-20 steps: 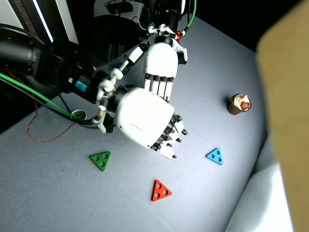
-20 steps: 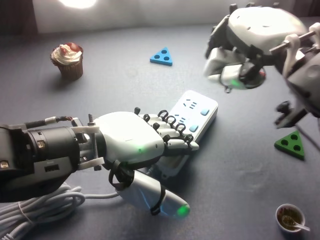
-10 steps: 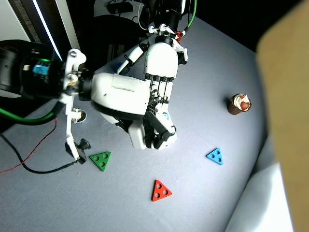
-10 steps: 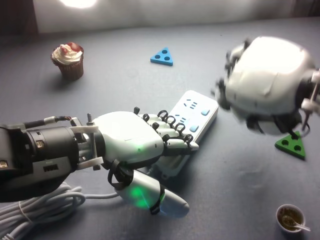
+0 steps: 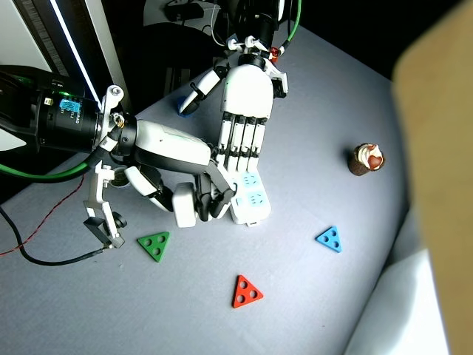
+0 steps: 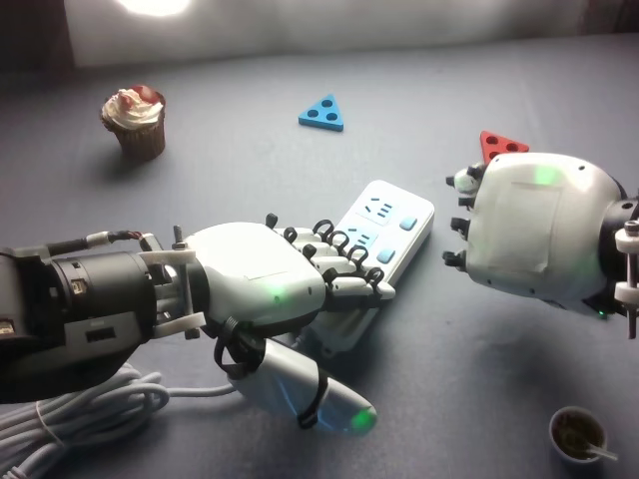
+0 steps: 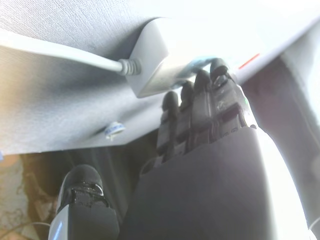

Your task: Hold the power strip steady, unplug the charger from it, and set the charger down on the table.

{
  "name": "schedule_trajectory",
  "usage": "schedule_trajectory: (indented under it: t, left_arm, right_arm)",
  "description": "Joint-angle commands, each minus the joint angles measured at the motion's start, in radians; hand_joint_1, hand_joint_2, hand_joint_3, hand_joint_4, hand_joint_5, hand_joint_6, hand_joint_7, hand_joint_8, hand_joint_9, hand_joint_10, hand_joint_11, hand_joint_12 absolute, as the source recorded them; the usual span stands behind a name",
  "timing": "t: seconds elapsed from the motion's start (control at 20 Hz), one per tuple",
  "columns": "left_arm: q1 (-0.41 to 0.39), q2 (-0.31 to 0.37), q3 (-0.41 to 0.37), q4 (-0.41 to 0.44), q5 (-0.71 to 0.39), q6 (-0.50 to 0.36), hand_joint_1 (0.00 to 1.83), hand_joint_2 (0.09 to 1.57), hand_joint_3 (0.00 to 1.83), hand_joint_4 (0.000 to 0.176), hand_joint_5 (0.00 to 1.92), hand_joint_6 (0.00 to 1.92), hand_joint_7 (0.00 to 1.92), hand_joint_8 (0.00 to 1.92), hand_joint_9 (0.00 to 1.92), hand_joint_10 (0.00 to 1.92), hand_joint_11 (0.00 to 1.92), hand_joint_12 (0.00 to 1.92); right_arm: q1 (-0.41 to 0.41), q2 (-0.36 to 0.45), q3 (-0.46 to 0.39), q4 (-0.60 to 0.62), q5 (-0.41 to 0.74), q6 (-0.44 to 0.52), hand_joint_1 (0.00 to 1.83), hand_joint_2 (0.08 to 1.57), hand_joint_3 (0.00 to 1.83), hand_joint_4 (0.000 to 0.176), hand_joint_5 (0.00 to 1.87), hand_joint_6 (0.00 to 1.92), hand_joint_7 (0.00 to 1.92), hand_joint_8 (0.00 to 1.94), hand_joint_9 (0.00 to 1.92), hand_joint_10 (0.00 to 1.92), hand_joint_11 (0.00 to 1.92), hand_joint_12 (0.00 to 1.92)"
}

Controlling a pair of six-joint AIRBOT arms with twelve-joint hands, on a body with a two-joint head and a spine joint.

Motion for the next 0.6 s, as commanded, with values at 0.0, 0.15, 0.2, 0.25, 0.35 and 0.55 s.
schedule_trajectory:
  t: [0.0, 0.15, 0.2, 0.25, 0.35, 0.55]
  left_arm:
    - [0.001, 0.0, -0.004, -0.005, -0.05, -0.001, 0.0, 1.01, 0.0, 0.0, 0.15, 0.0, 0.15, 0.0, 0.13, 0.0, 0.12, 0.03]
    - [0.001, 0.001, -0.004, -0.005, -0.05, -0.001, 0.0, 1.01, 0.0, 0.0, 0.15, 0.01, 0.16, 0.01, 0.14, 0.0, 0.12, 0.03]
    - [0.001, 0.002, -0.003, -0.005, -0.05, -0.002, 0.0, 1.01, 0.0, 0.0, 0.15, 0.0, 0.16, 0.0, 0.14, 0.0, 0.12, 0.03]
    - [0.001, 0.002, -0.003, -0.005, -0.05, -0.003, 0.0, 1.0, 0.0, 0.0, 0.16, 0.01, 0.16, 0.0, 0.13, 0.0, 0.12, 0.03]
    - [0.001, 0.002, -0.003, -0.005, -0.052, -0.003, 0.0, 1.0, 0.0, 0.0, 0.16, 0.0, 0.15, 0.0, 0.13, 0.0, 0.11, 0.02]
    - [0.001, 0.003, -0.003, -0.005, -0.052, -0.004, 0.0, 1.0, 0.0, 0.0, 0.17, 0.01, 0.15, 0.0, 0.13, 0.0, 0.11, 0.02]
  right_arm:
    - [0.001, 0.01, 0.001, -0.012, 0.105, -0.012, 1.24, 1.06, 0.0, 0.021, 1.04, 0.89, 1.19, 0.62, 1.21, 0.0, 0.74, 0.97]
    - [-0.002, 0.01, -0.008, 0.011, 0.108, -0.012, 1.13, 1.05, 0.0, 0.0, 0.83, 0.12, 0.9, 0.07, 0.93, 0.0, 0.59, 0.79]
    - [-0.003, 0.01, -0.01, 0.013, 0.113, -0.012, 1.12, 1.04, 0.0, 0.0, 0.82, 0.03, 0.86, 0.02, 0.88, 0.0, 0.55, 0.76]
    - [-0.003, 0.01, -0.01, 0.013, 0.115, -0.012, 1.11, 1.04, 0.0, 0.0, 0.8, 0.01, 0.83, 0.0, 0.83, 0.0, 0.52, 0.74]
    - [-0.004, 0.01, -0.011, 0.017, 0.122, -0.012, 1.1, 1.02, 0.0, 0.0, 0.75, 0.0, 0.76, 0.0, 0.75, 0.0, 0.46, 0.71]
    - [0.007, 0.025, -0.026, 0.155, 0.122, -0.012, 0.78, 1.0, 0.0, 0.0, 0.28, 0.0, 0.3, 0.0, 0.3, 0.0, 0.11, 0.57]
